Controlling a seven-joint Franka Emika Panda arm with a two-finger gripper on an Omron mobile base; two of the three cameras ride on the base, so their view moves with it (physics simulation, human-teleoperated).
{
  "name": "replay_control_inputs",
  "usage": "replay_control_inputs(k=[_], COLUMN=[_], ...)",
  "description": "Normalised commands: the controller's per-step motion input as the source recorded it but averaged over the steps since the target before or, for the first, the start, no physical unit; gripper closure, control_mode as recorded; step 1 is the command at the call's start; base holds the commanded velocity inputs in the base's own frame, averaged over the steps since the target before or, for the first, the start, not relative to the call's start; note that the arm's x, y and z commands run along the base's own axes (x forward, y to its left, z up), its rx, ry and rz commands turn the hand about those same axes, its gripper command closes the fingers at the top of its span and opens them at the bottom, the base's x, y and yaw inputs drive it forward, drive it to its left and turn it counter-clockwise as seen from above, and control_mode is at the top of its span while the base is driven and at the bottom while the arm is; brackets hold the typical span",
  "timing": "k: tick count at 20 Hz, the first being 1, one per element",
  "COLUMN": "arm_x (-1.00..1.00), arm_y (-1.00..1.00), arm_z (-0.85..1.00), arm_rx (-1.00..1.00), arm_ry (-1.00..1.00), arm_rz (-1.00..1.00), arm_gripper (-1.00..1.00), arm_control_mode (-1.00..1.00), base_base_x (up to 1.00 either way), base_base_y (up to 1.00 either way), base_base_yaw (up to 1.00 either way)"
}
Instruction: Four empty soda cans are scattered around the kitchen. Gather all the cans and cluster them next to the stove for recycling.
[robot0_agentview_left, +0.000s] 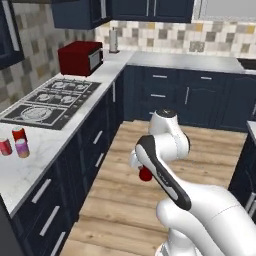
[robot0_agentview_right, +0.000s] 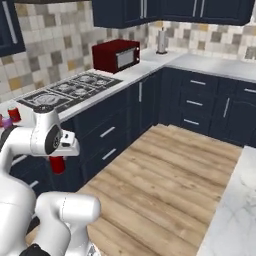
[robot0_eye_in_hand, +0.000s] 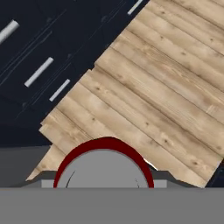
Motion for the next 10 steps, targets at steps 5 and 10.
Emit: replay_control_inputs(k=[5, 10], arm_x=[0.0, 0.0], arm_y=[0.0, 0.0], arm_z=[0.0, 0.0], arm_rx=[0.0, 0.0], arm_ry=[0.0, 0.0], arm_rz=[0.0, 0.0], arm_gripper=[1.0, 1.0], arm_control_mode=[1.0, 1.0], base_base_x=[0.63, 0.64], base_base_y=[0.0, 0.0], base_base_yaw=[0.43, 0.42])
